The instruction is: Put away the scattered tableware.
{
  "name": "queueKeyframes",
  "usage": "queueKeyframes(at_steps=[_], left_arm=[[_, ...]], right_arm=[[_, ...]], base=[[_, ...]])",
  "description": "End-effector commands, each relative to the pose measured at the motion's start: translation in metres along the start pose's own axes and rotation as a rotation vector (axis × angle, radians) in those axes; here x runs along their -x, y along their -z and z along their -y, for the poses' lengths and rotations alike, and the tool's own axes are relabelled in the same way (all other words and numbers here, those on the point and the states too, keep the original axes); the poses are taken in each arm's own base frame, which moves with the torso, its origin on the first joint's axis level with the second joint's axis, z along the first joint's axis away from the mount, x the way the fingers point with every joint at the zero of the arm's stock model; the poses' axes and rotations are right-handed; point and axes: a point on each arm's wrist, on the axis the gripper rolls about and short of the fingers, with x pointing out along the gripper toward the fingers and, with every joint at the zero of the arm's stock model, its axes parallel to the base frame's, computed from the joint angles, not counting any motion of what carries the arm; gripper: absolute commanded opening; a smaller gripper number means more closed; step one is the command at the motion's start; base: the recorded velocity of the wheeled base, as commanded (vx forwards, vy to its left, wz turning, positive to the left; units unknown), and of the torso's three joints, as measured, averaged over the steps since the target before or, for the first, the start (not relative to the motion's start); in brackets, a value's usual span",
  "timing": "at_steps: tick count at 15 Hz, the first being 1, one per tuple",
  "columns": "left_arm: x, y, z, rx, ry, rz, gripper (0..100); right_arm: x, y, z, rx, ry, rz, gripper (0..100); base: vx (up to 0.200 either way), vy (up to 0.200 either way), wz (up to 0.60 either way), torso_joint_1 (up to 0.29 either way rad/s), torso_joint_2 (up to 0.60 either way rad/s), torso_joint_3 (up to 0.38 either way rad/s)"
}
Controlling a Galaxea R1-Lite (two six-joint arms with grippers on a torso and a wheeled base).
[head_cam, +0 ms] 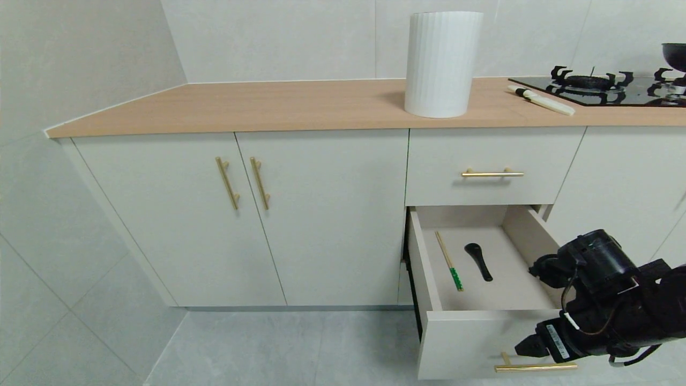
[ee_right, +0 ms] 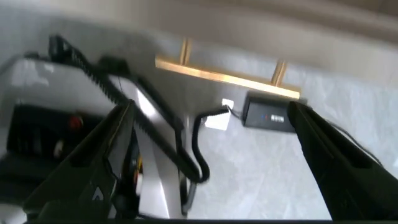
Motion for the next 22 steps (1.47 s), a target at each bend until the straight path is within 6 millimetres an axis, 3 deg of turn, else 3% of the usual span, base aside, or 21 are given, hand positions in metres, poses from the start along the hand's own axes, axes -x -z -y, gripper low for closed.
queueKeyframes(at_steps=[1,6,17,22], left_arm=[[0.0,0.0,0.0,0.0,-0.001,0.0,100],[0.0,0.0,0.0,0.0,-0.001,0.0,100],[0.0,0.0,0.0,0.0,-0.001,0.0,100],[0.0,0.0,0.0,0.0,-0.001,0.0,100]], right_arm=[[-0.007,-0.002,-0.001,-0.011,0.012,0.001,100],[-0.026,-0.011,-0.001,-0.077,0.08,0.057,100],[-0.044,-0.03,-0.001,-0.124,0.104,0.198,100],[-0.051,-0.061,0.006,-0.104,0.135,0.309,100]], base=[[0.0,0.0,0.0,0.0,0.0,0.0],[0.0,0.0,0.0,0.0,0.0,0.0],[0.0,0.0,0.0,0.0,0.0,0.0],[0.0,0.0,0.0,0.0,0.0,0.0]])
